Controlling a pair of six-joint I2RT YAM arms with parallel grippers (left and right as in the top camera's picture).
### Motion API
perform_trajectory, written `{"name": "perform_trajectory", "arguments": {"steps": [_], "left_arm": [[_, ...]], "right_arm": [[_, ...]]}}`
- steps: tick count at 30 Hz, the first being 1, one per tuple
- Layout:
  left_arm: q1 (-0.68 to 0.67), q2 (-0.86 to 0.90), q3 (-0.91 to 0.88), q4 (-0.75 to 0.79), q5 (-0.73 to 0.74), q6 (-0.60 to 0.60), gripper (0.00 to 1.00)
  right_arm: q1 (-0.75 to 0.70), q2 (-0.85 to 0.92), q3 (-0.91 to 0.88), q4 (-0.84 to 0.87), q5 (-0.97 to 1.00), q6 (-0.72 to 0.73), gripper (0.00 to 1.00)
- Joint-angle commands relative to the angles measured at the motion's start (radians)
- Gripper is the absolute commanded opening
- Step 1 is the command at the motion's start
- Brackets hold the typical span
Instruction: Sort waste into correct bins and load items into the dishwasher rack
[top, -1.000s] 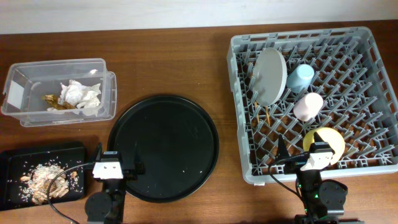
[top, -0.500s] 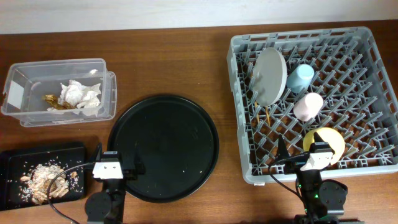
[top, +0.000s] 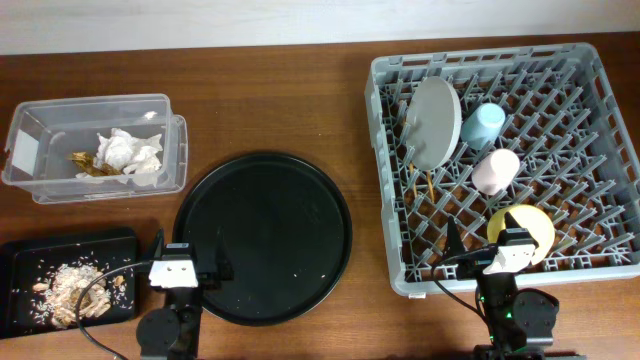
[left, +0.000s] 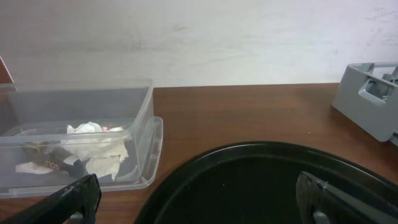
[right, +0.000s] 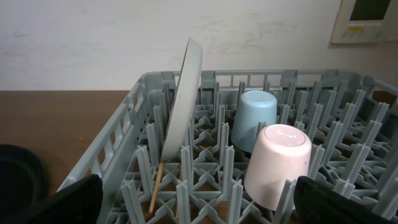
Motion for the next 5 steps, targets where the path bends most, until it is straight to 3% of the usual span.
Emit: {"name": "perform_trajectory", "arguments": {"steps": [1,5], "left_arm": [[0.008,-0.01,-0.008,0.0,0.018,0.023,0.99],[0.008,-0.01,-0.008,0.0,0.018,0.023,0.99]], "right_arm": [[-0.008,-0.008,-0.006,-0.004,0.009,-0.006,0.98],[-0.008,-0.008,-0.006,-0.004,0.009,-0.006,0.98]]}}
